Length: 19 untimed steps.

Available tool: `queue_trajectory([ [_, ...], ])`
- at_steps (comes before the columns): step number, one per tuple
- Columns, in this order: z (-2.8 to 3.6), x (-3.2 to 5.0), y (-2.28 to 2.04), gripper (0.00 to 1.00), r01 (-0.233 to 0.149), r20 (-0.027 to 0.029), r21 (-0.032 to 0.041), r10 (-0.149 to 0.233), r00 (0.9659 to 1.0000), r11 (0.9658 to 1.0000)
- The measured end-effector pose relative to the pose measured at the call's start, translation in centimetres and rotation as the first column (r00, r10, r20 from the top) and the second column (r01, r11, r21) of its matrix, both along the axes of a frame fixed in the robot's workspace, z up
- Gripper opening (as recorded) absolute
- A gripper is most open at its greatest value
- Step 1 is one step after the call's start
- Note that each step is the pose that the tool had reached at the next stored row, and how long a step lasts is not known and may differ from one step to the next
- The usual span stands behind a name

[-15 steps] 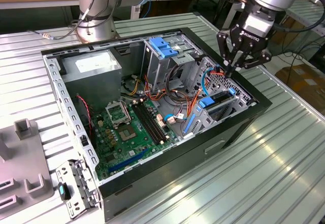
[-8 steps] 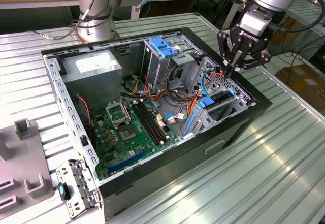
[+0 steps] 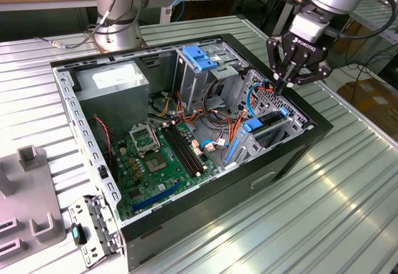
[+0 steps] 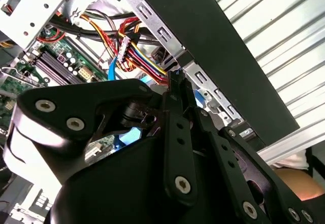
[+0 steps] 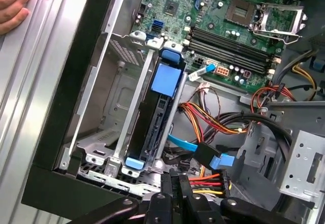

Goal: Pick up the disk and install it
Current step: 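Insert the first disk wire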

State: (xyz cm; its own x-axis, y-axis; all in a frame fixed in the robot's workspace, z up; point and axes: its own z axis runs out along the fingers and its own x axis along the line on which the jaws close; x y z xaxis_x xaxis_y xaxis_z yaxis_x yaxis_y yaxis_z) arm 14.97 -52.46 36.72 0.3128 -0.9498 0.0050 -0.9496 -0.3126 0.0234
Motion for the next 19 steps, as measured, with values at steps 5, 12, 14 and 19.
queue_trajectory([
  [5,-0.04,0.00,0.00,0.17,0.074,0.0000,0.0001,-0.074,0.9973,0.9973],
  [12,-0.09,-0.98,-0.07,0.17,0.092,0.0001,-0.0001,-0.092,0.9958,0.9958],
  [14,-0.17,-0.98,-0.06,0.17,0.105,0.0000,-0.0003,-0.105,0.9945,0.9945],
  [19,-0.39,-0.99,-0.06,0.17,0.182,0.0004,-0.0028,-0.182,0.9833,0.9833],
])
